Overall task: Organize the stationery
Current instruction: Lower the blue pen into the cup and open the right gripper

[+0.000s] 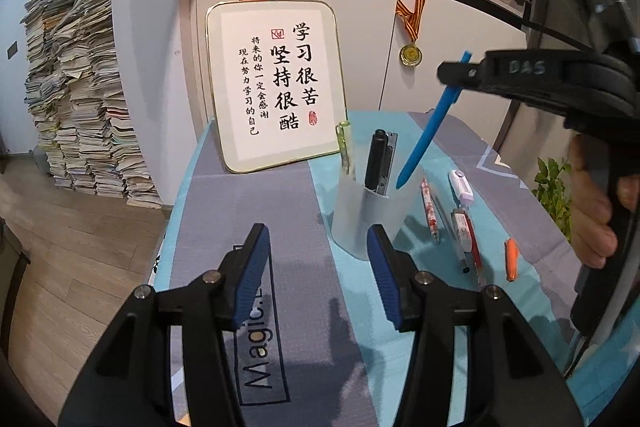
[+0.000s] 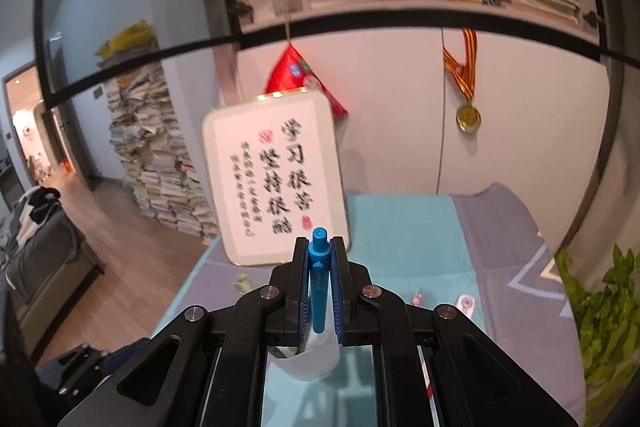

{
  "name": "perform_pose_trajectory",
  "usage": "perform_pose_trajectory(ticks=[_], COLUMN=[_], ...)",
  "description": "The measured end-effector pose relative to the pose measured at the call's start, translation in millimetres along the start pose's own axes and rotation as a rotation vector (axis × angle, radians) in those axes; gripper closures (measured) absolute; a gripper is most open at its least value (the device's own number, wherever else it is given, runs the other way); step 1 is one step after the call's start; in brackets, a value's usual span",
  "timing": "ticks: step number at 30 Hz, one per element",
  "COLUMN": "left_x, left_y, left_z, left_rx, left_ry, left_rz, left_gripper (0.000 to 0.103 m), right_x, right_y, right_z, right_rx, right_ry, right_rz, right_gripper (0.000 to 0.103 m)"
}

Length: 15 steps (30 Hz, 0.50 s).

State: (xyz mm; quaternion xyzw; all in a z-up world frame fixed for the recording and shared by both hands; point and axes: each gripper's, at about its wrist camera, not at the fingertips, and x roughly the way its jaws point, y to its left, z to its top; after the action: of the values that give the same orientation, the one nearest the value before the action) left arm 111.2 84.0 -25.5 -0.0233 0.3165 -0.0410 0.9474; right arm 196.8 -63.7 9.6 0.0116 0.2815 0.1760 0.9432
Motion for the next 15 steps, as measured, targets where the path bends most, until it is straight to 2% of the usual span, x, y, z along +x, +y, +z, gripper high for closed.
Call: perform_pose_trajectory(ticks=[7,15], left_x=[5.9,8.0], left_y=[-7.3,-12.3], left_z=[-2.7,-6.0], left_rx=[0.011,0.025], left_ry=[0.019,0.039], left_rz=[-0.007,0.001], left_gripper=[0.054,0.053], right_x=[21.1,34.3], right_y=[-8.3,-7.9], right_z=[-11.6,-18.1], right_rx=[0.024,0.033], right_ry=[0.088,0.144], right_rz=[0.028,0.057], right_gripper=[0.092,0.092])
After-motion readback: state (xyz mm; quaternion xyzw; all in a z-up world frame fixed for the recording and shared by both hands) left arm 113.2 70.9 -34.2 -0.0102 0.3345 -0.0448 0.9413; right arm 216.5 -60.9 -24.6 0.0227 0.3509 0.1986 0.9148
